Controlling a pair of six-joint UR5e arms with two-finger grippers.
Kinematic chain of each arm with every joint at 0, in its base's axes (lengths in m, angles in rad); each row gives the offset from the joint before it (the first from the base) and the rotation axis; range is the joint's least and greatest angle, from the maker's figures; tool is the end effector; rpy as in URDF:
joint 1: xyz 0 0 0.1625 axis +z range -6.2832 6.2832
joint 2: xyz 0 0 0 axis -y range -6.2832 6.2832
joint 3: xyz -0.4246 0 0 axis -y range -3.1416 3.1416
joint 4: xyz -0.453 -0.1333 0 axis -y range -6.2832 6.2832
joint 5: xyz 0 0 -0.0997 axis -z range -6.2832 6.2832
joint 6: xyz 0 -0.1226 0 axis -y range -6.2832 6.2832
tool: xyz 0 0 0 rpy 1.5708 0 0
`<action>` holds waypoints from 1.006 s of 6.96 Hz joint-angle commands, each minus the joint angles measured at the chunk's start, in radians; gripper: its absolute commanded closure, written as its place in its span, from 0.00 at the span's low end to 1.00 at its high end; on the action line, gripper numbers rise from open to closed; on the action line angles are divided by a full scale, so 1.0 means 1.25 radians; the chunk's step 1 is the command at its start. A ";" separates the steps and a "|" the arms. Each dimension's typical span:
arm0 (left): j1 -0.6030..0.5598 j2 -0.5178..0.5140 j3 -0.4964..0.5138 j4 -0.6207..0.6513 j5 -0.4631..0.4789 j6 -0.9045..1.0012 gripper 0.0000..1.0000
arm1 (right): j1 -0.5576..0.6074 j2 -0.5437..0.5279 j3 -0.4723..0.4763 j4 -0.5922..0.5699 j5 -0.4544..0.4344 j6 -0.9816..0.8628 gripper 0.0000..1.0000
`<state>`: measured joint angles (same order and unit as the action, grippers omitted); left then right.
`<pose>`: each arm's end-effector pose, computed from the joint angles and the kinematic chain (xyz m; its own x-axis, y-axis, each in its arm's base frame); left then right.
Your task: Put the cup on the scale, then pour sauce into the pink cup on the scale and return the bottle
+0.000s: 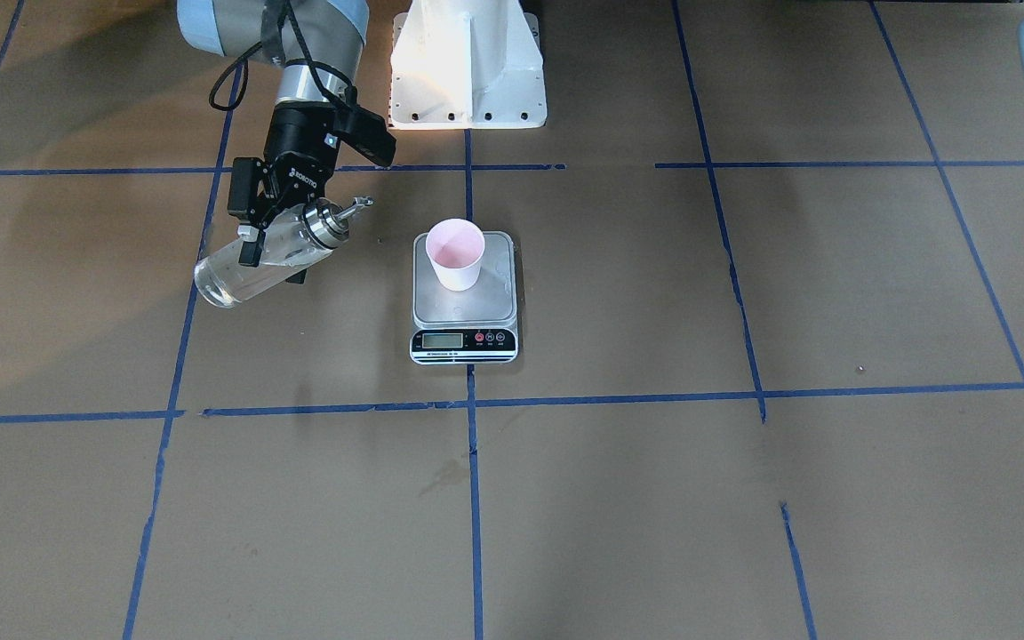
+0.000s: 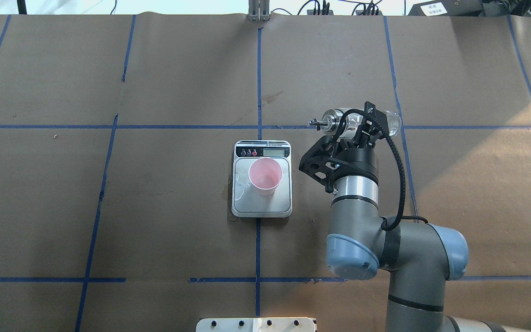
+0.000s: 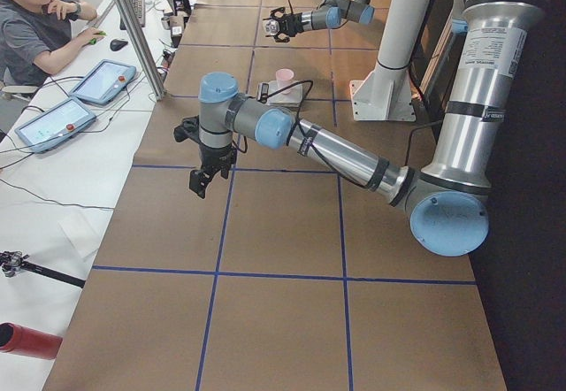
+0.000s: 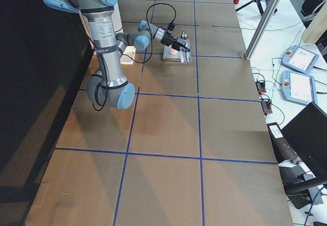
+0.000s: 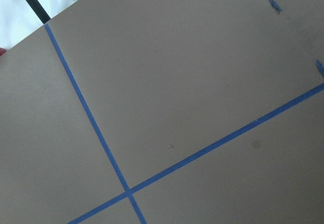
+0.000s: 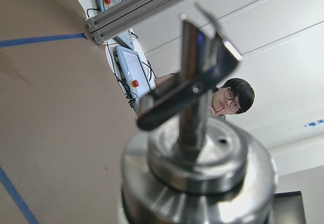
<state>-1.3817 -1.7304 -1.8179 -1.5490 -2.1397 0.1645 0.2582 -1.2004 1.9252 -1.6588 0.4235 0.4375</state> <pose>0.0495 -0.6164 0.4608 0.7503 0.5013 -0.4311 -0.3011 0.8396 0.4522 -0.5204 -0.3909 0.2392 0.8992 -0.1475 -0.4120 0.4376 0.2957 0.8492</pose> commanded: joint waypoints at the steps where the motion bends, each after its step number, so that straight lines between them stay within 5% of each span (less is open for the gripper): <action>1: -0.009 0.006 0.021 -0.014 0.000 0.014 0.00 | -0.027 0.009 -0.024 -0.075 -0.086 -0.080 1.00; 4: -0.014 0.007 0.036 -0.015 0.001 0.018 0.00 | -0.062 0.026 -0.027 -0.176 -0.107 -0.152 1.00; 7: -0.018 0.006 0.047 -0.016 0.001 0.018 0.00 | -0.068 0.044 -0.052 -0.182 -0.135 -0.225 1.00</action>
<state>-1.4026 -1.7225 -1.7634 -1.5681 -2.1384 0.1871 0.1753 -1.1489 1.8689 -1.8826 0.2654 0.1862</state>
